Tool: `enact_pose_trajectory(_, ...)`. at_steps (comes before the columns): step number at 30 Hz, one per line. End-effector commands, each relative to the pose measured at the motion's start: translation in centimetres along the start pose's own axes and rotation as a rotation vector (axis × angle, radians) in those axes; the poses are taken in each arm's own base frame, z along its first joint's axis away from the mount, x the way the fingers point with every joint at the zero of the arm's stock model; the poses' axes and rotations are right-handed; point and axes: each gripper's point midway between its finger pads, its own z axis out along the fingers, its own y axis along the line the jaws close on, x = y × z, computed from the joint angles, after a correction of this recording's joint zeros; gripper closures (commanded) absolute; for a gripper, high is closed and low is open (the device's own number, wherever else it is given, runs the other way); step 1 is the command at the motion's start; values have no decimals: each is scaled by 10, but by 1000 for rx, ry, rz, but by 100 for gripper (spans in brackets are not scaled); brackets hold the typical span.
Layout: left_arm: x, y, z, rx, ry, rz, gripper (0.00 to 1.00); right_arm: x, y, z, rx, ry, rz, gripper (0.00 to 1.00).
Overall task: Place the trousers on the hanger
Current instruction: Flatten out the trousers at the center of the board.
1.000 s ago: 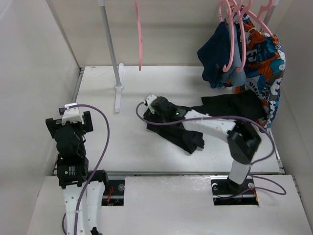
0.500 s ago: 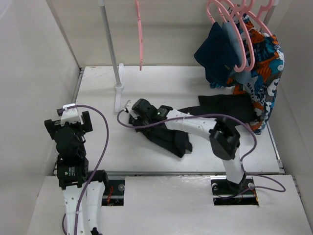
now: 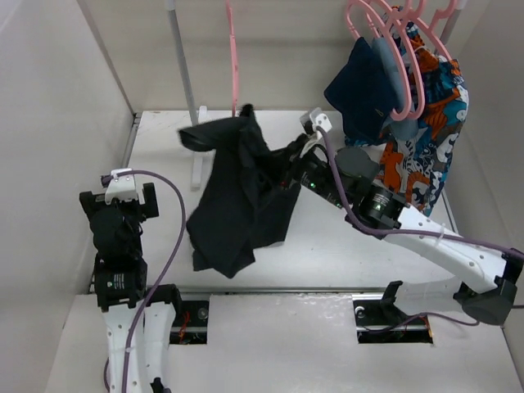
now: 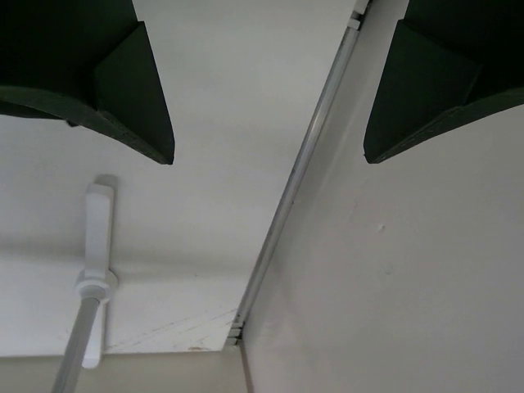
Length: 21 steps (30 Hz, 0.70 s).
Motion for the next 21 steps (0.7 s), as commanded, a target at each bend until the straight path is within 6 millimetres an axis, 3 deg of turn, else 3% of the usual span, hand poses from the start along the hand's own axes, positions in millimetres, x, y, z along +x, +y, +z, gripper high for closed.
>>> enact_pose_trajectory(1,-14,-22,8,143,-16,86,0,116,-88,-26,364,247,312,100)
enact_pose_trajectory(2,-11,-29,8,186,8,111,0,153,-116,-49,460,326,360,100)
enact_pose_trajectory(3,-4,-36,14,230,47,136,0,179,-129,-73,539,406,402,100)
enact_pose_trajectory(4,-5,-41,14,275,54,188,0,185,-140,-92,615,403,467,97)
enact_pose_trajectory(5,5,-59,11,385,89,214,0,198,-153,-110,680,425,486,86)
enact_pose_trajectory(6,15,-72,14,465,138,243,0,223,-177,-138,774,463,496,44)
enact_pose_trajectory(7,21,-83,13,535,163,268,0,224,-187,-151,808,447,503,28)
enact_pose_trajectory(8,21,-93,12,604,172,289,0,236,-192,-160,810,482,524,20)
enact_pose_trajectory(9,32,-101,9,655,233,298,0,243,-211,-176,860,496,529,15)
enact_pose_trajectory(10,47,-119,12,740,308,321,0,246,-218,-182,859,530,493,8)
enact_pose_trajectory(11,45,-128,9,791,326,341,0,251,-223,-188,871,558,486,7)
enact_pose_trajectory(13,61,-151,-1,906,413,382,0,248,-234,-195,891,571,468,7)
enact_pose_trajectory(14,60,-172,-15,989,403,409,0,251,-236,-197,885,590,457,7)
enact_pose_trajectory(17,60,-206,-40,1141,391,421,0,252,-251,-211,951,582,471,9)
enact_pose_trajectory(20,75,-230,-58,1250,449,462,0,256,-265,-234,1030,566,509,17)
enact_pose_trajectory(21,78,-242,-72,1307,441,507,0,254,-266,-240,1042,553,512,22)
